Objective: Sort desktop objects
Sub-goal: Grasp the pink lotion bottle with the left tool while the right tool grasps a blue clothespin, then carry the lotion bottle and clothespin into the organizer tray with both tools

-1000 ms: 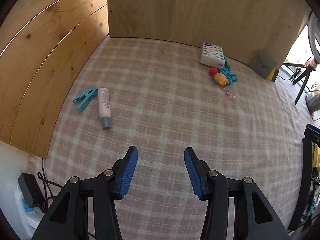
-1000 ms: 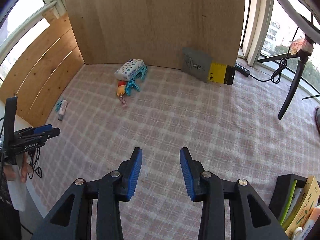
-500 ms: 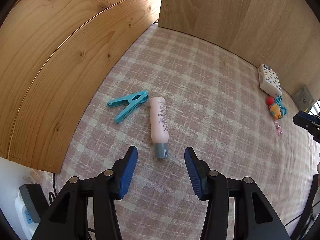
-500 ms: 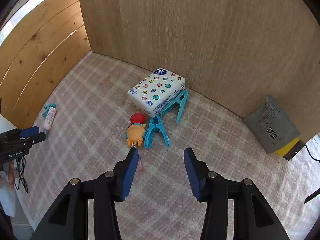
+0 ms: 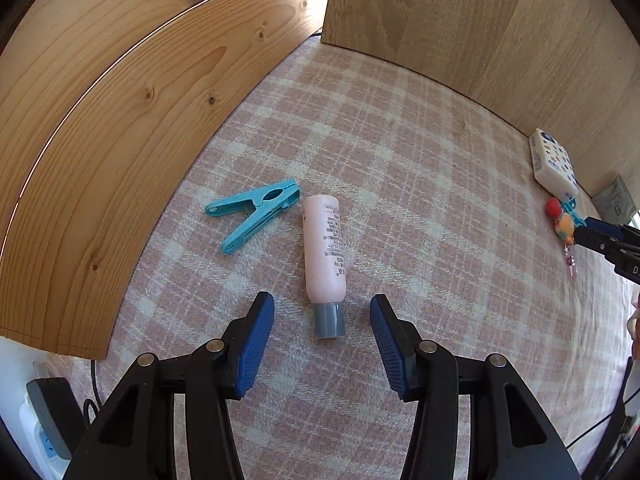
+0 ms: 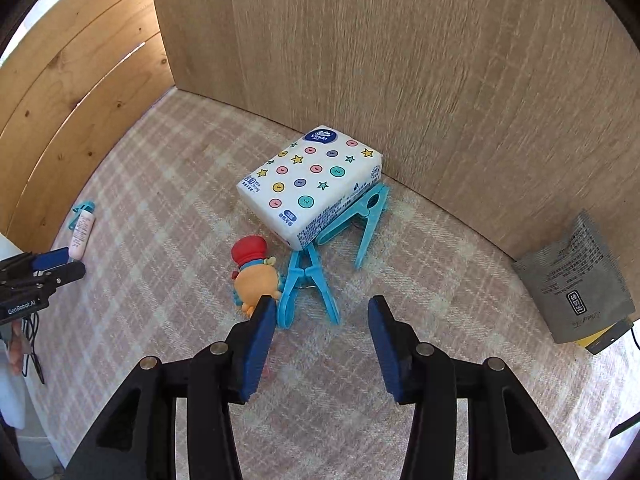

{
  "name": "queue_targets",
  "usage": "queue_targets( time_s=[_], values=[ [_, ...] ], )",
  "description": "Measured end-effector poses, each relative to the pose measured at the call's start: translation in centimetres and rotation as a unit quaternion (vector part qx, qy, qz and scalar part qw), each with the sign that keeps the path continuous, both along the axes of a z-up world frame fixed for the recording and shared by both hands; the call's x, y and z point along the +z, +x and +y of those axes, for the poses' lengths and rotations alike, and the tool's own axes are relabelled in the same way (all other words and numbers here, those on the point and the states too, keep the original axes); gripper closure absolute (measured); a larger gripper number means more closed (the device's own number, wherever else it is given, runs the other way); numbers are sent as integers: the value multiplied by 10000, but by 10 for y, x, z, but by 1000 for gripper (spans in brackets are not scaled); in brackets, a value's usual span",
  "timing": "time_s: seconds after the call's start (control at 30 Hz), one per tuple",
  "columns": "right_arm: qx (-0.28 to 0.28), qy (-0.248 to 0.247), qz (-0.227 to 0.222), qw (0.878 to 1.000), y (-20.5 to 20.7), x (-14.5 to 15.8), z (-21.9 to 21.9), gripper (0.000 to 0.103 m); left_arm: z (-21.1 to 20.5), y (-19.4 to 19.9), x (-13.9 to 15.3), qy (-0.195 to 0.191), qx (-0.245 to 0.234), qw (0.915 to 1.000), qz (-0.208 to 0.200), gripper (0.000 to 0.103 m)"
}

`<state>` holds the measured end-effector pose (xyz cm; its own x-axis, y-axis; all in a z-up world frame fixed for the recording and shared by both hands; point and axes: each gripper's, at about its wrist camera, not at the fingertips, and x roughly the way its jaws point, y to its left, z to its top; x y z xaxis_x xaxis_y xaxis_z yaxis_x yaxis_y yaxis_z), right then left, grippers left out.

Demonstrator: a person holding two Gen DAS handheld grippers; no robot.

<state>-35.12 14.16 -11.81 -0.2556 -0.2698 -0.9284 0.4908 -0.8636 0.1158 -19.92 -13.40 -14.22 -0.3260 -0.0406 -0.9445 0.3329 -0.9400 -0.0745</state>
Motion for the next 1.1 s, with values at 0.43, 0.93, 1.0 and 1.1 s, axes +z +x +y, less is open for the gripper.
queue_targets(
  time_s=[0.43,0.93,1.0,1.1],
  values=[
    [-13,-41,52,10000,3,-8,8,74,-7,-8,-1,-72,116,9999,88,81],
    [-920,-483,-71,9946,75,1,82,74,8,17,2,193,-76,9997,131,81],
    [-1044,-576,-51,9929,87,8,93,74,13,22,3,350,-85,9993,142,81],
    [-1270,-706,60,9894,109,22,110,74,27,30,3,437,-180,9988,135,81]
  ],
)
